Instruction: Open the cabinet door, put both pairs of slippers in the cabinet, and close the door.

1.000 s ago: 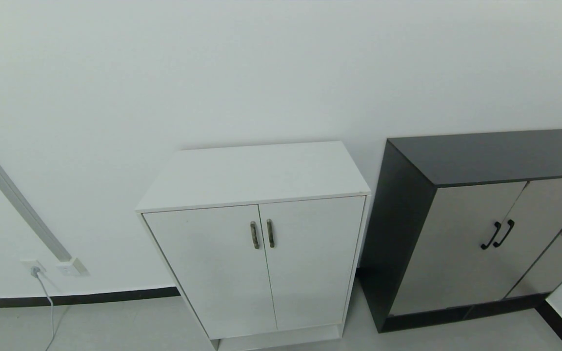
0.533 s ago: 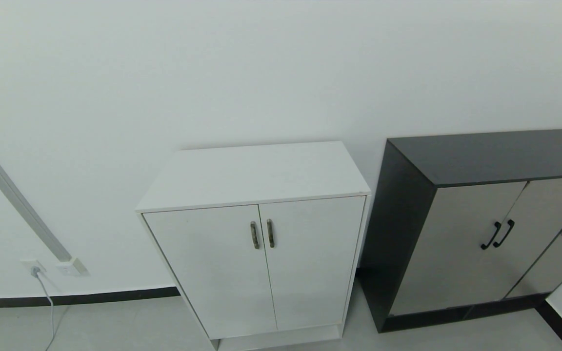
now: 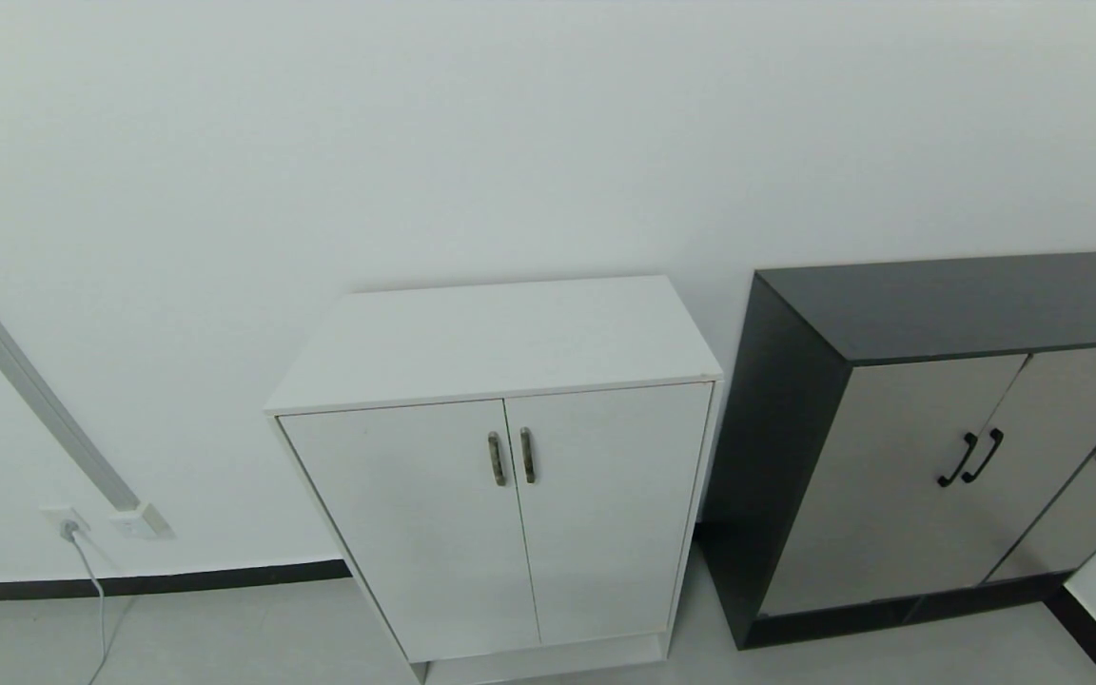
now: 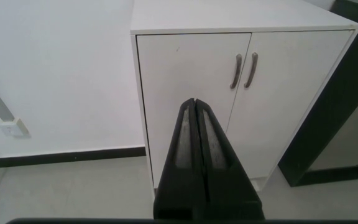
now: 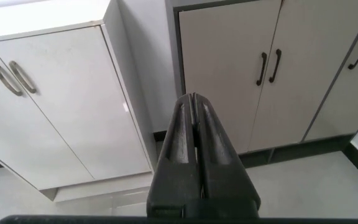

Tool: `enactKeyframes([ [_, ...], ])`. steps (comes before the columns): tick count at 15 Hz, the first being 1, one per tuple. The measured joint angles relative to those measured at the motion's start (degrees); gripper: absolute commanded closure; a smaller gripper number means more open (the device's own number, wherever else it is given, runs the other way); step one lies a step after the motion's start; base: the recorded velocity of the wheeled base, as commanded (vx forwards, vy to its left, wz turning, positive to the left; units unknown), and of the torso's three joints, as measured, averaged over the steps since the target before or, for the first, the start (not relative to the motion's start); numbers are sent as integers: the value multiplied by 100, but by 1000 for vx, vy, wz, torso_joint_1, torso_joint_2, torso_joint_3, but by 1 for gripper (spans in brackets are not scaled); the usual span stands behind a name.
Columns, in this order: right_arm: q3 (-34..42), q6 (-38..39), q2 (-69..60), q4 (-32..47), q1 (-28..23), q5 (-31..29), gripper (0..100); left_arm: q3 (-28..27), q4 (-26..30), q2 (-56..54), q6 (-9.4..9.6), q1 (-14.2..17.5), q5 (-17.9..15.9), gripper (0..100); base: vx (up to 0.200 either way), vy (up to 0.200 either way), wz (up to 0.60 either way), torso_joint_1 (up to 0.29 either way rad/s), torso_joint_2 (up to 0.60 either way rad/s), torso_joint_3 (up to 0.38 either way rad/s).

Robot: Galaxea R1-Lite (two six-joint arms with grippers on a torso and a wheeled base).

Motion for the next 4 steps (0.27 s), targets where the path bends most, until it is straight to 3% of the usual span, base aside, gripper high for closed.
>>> enactKeyframes([
  [4,0,0,0,0,0,0,100,-5,0,0,0,0,0,100,0,0,0,0,0,0],
])
